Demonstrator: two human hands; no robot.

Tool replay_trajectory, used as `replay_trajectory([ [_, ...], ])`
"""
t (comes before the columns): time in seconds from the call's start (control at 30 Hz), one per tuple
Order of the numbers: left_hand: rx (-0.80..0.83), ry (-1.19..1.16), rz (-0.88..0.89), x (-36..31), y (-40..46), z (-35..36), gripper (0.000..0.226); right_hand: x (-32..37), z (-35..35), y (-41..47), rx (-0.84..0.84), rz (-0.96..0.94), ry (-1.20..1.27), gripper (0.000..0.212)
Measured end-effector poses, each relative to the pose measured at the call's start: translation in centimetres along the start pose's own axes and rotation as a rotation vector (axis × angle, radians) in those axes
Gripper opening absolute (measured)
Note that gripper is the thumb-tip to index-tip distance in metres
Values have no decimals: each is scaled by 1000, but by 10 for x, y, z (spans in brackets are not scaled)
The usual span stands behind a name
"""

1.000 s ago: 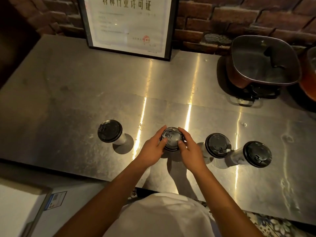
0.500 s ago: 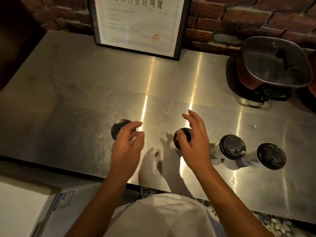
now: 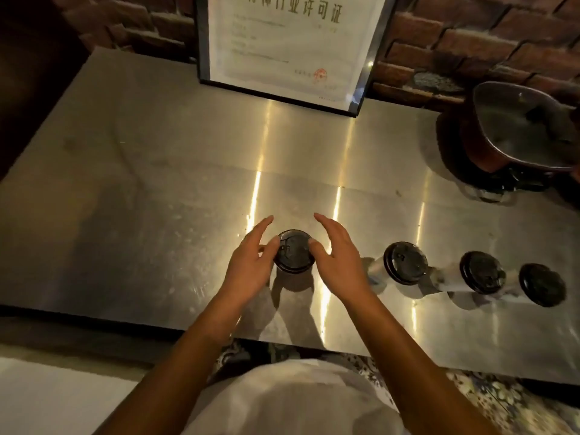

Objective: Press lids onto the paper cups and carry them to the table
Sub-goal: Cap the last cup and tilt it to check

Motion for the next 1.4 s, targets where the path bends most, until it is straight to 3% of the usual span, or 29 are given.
replay_trajectory([
  [0.17, 128, 61, -9, 9, 17, 14, 45, -12, 18, -9, 11, 164, 85, 43],
  [0.4, 202, -107, -69, 14, 16, 26, 40, -10, 12, -14, 71, 166, 107, 47],
  [0.6, 278, -89, -91, 12, -14, 66, 39, -42, -26, -44, 110, 175, 117, 41],
  [0.87, 151, -229, -124, 32, -59, 107, 38, -77, -40, -75, 153, 90, 145, 45],
  [1.0, 92, -246, -96, 43, -67, 109, 35, -78, -40, -73, 191, 90, 16, 38],
  [1.23, 54, -295, -125, 49, -67, 117, 35, -52, -43, -53, 24, 11, -30, 30],
  [1.4, 105, -308, -124, 49, -66, 121, 33, -59, -2, -56, 16, 12, -56, 43],
])
Point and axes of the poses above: each hand's wrist, its own y-axis towards the middle knuckle, its own z-axis out of the palm, x = y × z, the point moved 9 cm from there along y, towards the middle knuckle, and after that the axes turned 15 degrees about -z, right-handed, at the moved point
